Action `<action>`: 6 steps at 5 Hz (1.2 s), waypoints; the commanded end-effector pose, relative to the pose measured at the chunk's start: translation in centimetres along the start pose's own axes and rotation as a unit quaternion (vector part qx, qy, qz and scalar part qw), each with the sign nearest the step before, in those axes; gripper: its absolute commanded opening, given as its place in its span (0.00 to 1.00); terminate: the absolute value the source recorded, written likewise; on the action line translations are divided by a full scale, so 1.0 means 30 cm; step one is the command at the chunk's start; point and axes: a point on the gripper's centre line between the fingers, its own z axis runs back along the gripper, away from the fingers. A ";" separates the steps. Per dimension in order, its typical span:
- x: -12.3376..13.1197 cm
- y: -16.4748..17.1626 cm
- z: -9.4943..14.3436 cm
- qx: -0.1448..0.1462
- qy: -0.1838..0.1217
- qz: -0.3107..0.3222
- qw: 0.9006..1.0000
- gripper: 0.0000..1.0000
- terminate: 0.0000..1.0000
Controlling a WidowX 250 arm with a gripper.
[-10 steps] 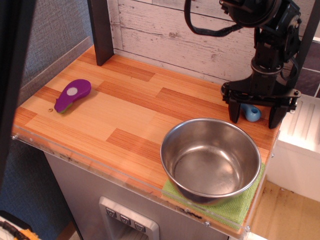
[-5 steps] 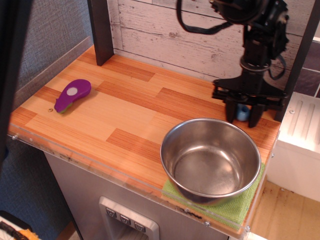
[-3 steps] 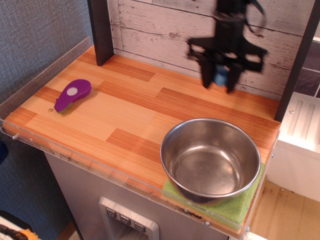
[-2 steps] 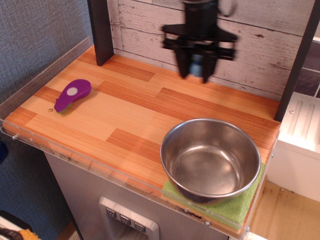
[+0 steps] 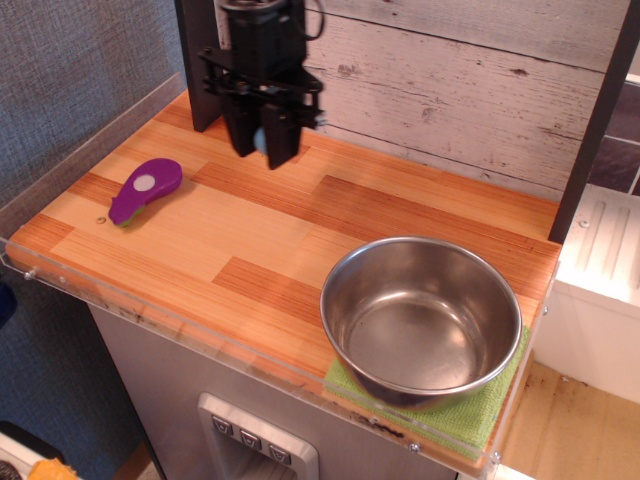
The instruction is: Put the spoon behind the eggplant.
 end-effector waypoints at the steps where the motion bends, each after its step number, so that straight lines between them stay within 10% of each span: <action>1: 0.000 0.162 -0.076 0.024 0.022 -0.069 0.997 0.00 0.00; 6: 0.136 0.235 -0.190 0.017 0.001 -0.171 0.985 0.00 0.00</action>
